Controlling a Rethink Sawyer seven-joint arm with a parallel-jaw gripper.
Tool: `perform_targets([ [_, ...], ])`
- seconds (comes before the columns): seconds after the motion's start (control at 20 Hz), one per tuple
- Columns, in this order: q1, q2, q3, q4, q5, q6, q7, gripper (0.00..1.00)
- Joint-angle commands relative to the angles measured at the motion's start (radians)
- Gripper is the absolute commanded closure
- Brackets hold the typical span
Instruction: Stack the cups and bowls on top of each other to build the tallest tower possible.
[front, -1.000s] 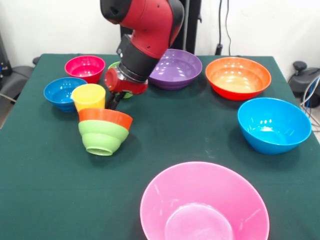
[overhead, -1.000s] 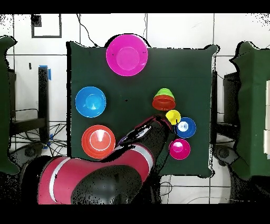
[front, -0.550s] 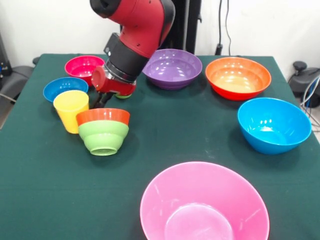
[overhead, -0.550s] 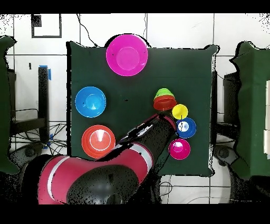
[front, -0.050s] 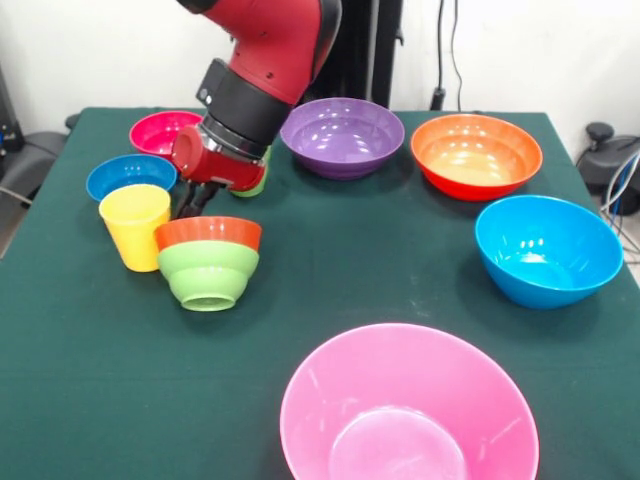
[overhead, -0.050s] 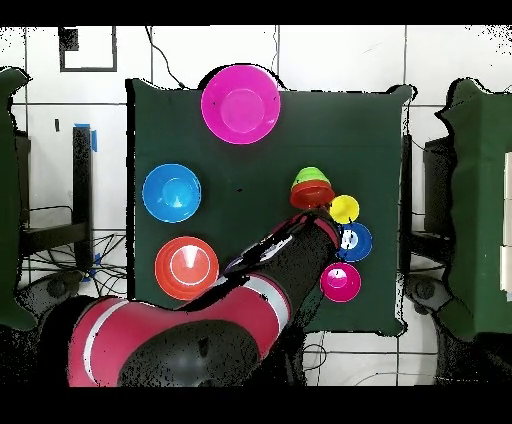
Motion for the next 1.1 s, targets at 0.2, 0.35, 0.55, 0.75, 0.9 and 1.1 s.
perform_targets([
  [0.2,-0.091,-0.103,0.226,0.061,0.034,-0.030,0.145,1.00],
  [0.35,-0.084,-0.096,0.221,0.072,0.065,-0.072,0.183,1.00],
  [0.55,-0.070,-0.070,0.204,0.076,0.113,-0.133,0.214,1.00],
  [0.75,-0.064,-0.075,0.206,0.083,0.131,-0.121,0.207,1.00],
  [0.9,-0.069,-0.087,0.218,0.090,0.135,-0.122,0.203,1.00],
  [1.1,-0.075,-0.091,0.244,0.097,0.158,-0.114,0.216,1.00],
])
